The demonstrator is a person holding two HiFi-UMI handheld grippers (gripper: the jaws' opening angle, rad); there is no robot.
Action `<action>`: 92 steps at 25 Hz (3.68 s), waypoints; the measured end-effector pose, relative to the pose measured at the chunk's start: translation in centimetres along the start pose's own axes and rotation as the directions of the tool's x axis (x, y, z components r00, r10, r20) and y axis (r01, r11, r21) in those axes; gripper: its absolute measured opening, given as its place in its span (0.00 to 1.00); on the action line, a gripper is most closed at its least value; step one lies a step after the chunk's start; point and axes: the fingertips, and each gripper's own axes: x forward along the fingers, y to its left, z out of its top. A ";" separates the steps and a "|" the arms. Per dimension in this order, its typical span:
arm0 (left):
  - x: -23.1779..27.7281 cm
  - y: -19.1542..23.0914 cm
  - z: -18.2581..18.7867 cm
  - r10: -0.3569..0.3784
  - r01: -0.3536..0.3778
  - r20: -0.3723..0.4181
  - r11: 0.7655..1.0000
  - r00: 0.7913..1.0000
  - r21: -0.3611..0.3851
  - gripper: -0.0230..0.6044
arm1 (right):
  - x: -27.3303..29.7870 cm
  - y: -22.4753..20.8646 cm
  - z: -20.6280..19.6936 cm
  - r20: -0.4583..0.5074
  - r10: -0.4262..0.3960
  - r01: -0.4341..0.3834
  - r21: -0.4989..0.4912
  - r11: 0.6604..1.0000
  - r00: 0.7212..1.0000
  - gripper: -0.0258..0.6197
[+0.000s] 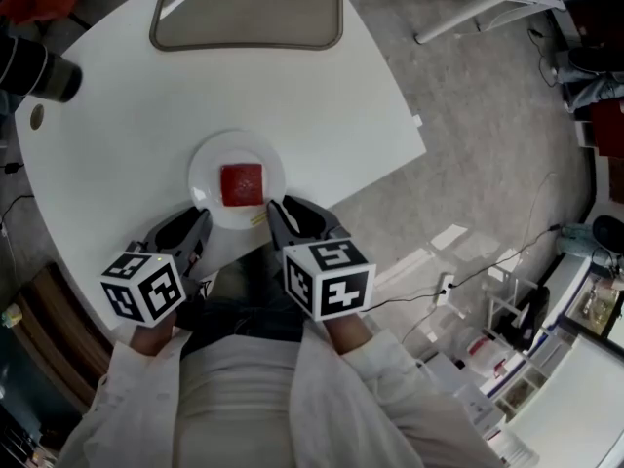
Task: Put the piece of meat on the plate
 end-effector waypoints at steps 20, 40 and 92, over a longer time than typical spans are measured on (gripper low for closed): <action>1.2 -0.7 4.3 0.000 -0.002 0.080 1.000 0.997 0.021 0.15 | 0.7 -0.9 4.8 0.041 0.048 -0.046 -0.051 0.998 0.998 0.17; 8.1 0.7 17.2 0.120 -0.110 0.151 0.991 0.981 -0.073 0.15 | 8.0 -5.6 18.4 -0.029 0.172 -0.174 -0.066 0.983 0.985 0.17; 16.5 7.3 28.8 0.268 -0.241 0.139 0.953 0.953 -0.183 0.16 | 19.4 -8.8 30.8 -0.145 0.154 -0.171 -0.113 0.979 0.977 0.17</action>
